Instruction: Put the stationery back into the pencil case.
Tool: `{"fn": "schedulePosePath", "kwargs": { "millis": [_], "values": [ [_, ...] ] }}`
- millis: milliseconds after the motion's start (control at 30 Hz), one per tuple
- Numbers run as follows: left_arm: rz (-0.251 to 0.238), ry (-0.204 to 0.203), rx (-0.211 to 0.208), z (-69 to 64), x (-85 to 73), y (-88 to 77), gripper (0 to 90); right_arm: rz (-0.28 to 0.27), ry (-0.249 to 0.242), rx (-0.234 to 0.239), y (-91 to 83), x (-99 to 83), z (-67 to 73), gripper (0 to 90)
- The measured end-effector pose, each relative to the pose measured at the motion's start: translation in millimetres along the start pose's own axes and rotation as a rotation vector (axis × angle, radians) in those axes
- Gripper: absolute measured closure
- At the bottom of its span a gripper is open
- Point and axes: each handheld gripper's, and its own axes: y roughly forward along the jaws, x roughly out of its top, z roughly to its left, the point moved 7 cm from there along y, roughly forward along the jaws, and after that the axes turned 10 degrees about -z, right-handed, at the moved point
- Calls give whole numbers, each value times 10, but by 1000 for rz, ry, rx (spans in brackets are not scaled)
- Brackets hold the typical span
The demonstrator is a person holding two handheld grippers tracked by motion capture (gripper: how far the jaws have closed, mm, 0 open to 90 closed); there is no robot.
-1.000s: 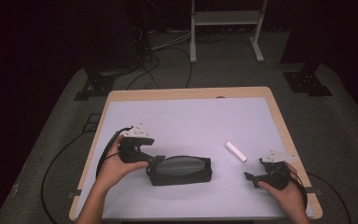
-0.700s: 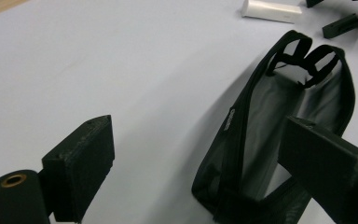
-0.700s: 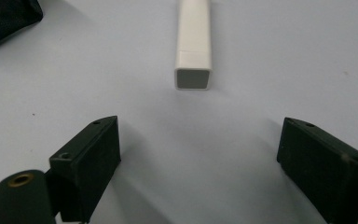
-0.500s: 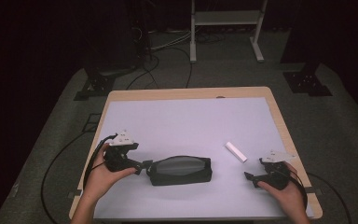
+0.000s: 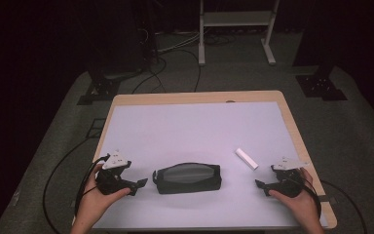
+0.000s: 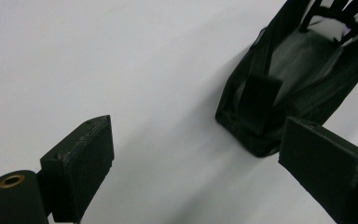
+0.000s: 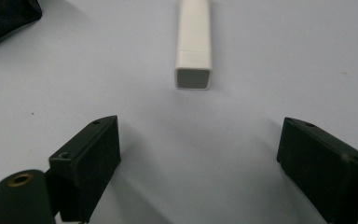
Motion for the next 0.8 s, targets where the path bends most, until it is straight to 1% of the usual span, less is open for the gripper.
{"fn": "schedulePosePath", "kwargs": {
  "millis": [100, 167, 300, 367, 433, 533, 600, 633, 700, 733, 800],
  "values": [
    [11, -4, 14, 9, -89, -15, 97, 0, 0, 1, 0, 0, 0, 122],
    [13, -6, 34, 17, -151, -19, 96, 0, 0, 0, 1, 1, 0, 121],
    [28, -16, 56, 27, -282, -27, 97, 2, 1, 0, 0, 0, -1, 122],
    [26, -23, 68, 27, -340, -30, 96, 4, 6, 3, 2, 3, -1, 122],
    [25, -21, 87, 38, -392, -28, 97, 3, 5, 3, 1, 2, -2, 122],
    [31, -28, 115, 69, -483, -16, 96, 1, 2, 2, 0, 2, -1, 125],
    [31, -35, 129, 81, -527, -7, 96, -1, 3, 2, -3, 3, -3, 130],
    [31, -35, 129, 81, -527, -7, 96, -1, 3, 2, -3, 3, -3, 130],
    [36, -29, 154, 102, -585, 9, 96, -1, 5, -3, -7, 5, 2, 136],
    [38, -32, 157, 107, -597, 14, 96, 2, 7, -6, -9, 6, 5, 140],
    [43, -37, 165, 118, -623, 25, 87, 8, 2, -8, -17, 13, 10, 173]
  ]
}}
